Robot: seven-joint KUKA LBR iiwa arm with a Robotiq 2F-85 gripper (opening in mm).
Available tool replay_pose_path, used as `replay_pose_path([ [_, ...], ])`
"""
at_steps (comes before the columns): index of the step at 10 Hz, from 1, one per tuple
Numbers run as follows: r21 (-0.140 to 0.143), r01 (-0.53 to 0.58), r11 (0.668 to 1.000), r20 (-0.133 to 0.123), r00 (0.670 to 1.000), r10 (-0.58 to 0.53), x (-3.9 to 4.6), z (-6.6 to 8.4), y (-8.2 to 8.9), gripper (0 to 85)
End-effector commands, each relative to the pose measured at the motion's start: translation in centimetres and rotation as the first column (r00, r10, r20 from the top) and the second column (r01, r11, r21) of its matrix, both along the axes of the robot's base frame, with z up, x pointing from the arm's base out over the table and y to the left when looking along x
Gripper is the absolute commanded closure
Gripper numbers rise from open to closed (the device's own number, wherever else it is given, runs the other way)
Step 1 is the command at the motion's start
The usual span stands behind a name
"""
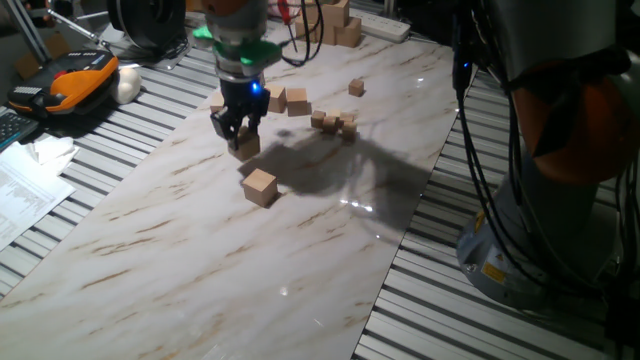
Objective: Stack the blocks into a pyramid shape
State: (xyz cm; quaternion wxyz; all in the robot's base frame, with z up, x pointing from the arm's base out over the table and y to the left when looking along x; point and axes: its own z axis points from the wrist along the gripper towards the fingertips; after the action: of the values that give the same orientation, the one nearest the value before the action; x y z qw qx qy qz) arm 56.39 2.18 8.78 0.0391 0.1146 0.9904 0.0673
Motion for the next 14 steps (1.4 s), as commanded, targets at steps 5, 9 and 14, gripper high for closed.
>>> replay_pose_path([
  [5,-0.044,-0.009,0.999,-0.005,1.000,0.008,-0.52,-0.8,0.3,85.0],
  [9,-0.071,-0.004,0.997,-0.004,1.000,0.003,-0.12,-1.0,-0.3,85.0],
  [14,-0.008,-0.231,0.973,-0.008,0.973,0.231,-0.12,-1.0,-0.3,85.0],
])
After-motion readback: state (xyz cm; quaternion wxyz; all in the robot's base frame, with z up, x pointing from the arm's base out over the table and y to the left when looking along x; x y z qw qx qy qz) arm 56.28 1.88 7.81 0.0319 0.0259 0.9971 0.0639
